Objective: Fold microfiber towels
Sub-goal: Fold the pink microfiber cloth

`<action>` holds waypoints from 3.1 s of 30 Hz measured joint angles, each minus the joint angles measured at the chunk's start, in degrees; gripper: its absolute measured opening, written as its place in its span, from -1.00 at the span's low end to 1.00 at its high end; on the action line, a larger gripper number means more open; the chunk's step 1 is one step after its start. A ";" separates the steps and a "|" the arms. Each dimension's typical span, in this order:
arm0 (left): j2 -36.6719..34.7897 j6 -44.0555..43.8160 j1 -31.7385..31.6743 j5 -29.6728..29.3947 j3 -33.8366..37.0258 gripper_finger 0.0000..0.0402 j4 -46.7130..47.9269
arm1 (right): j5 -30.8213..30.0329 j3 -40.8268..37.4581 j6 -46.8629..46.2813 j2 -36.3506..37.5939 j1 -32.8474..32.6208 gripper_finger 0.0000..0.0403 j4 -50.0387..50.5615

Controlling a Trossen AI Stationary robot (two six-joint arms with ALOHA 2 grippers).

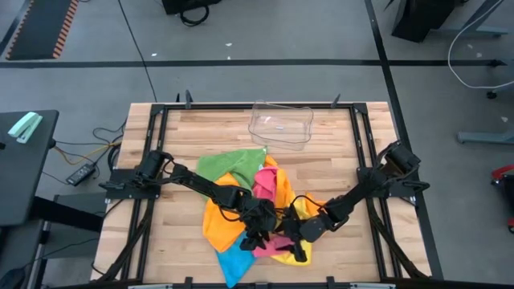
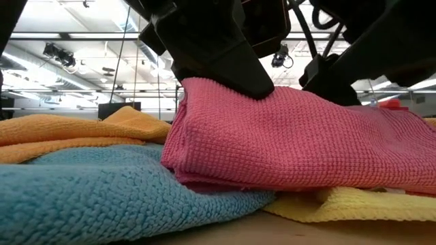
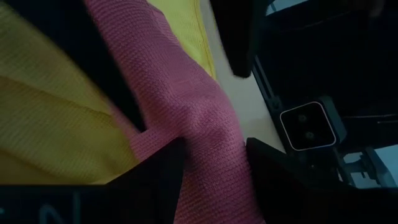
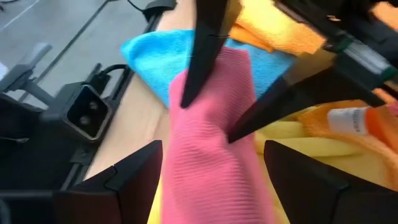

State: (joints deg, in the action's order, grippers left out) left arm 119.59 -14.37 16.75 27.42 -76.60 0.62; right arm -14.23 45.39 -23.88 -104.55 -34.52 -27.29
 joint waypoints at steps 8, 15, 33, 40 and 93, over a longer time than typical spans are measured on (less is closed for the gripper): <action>0.00 -0.23 0.00 0.00 0.00 -0.09 0.11 | -0.96 0.00 -1.43 -1.86 -0.15 0.61 0.66; 0.00 -1.41 0.24 0.01 0.00 -0.09 0.59 | -0.23 0.00 -2.28 -3.82 -0.16 0.57 0.96; -3.42 0.07 1.16 -0.87 -0.02 -0.09 4.51 | 2.74 0.00 1.36 -2.16 -0.15 -0.41 2.15; -6.77 1.69 1.60 -6.03 -0.11 -0.09 9.25 | 2.74 0.00 1.44 -2.16 -0.05 -0.89 2.49; -9.44 17.71 1.72 -49.57 0.09 -0.14 5.53 | -11.22 -0.02 14.02 44.01 39.37 -0.93 49.46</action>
State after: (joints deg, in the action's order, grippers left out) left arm 110.15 3.34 18.47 -22.15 -76.51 6.15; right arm -25.44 45.36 -9.86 -60.55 4.85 22.17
